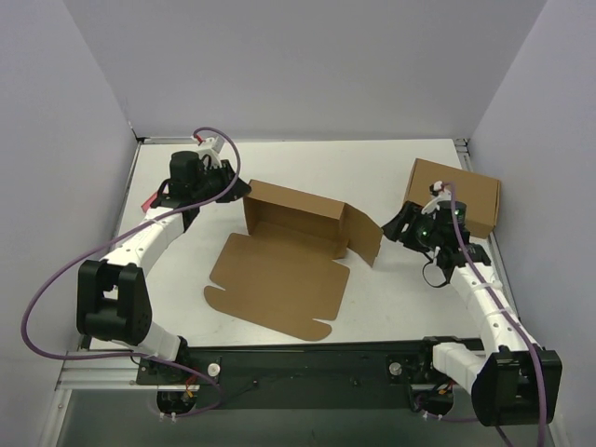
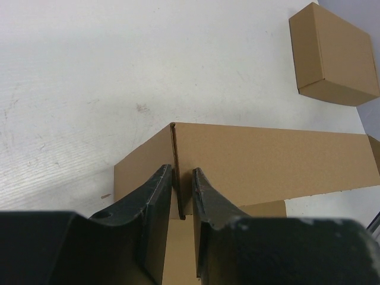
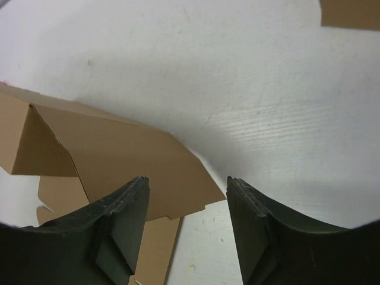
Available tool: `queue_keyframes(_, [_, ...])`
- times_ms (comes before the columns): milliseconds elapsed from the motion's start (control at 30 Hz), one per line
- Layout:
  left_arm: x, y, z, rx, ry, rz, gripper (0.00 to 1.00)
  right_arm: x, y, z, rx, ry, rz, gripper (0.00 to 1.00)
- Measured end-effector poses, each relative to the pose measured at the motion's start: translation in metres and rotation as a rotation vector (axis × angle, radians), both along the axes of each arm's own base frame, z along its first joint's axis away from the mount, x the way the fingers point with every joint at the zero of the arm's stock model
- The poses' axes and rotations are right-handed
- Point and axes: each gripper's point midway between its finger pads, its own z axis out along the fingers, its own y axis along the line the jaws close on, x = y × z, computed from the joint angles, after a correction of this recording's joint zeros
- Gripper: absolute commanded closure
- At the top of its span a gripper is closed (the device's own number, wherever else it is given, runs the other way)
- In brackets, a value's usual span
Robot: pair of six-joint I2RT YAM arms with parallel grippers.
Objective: Fold the paper box
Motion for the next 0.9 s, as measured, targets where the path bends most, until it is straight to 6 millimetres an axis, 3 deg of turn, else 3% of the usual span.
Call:
queue_keyframes(100, [0.0, -0.001, 0.0, 0.006, -0.006, 0.0, 0.72, -0.01, 0.02, -0.012, 0.011, 0.029, 0.079, 0.45])
queue_keyframes(333, [0.001, -0.001, 0.0, 0.015, -0.015, 0.0, 0.72, -0.026, 0.073, -0.015, -0.019, -0.005, 0.324, 0.44])
queue_keyframes(900, [0.001, -0.002, 0.001, 0.022, -0.021, -0.006, 0.72, -0.002, 0.11, -0.032, -0.152, -0.206, 0.568, 0.37])
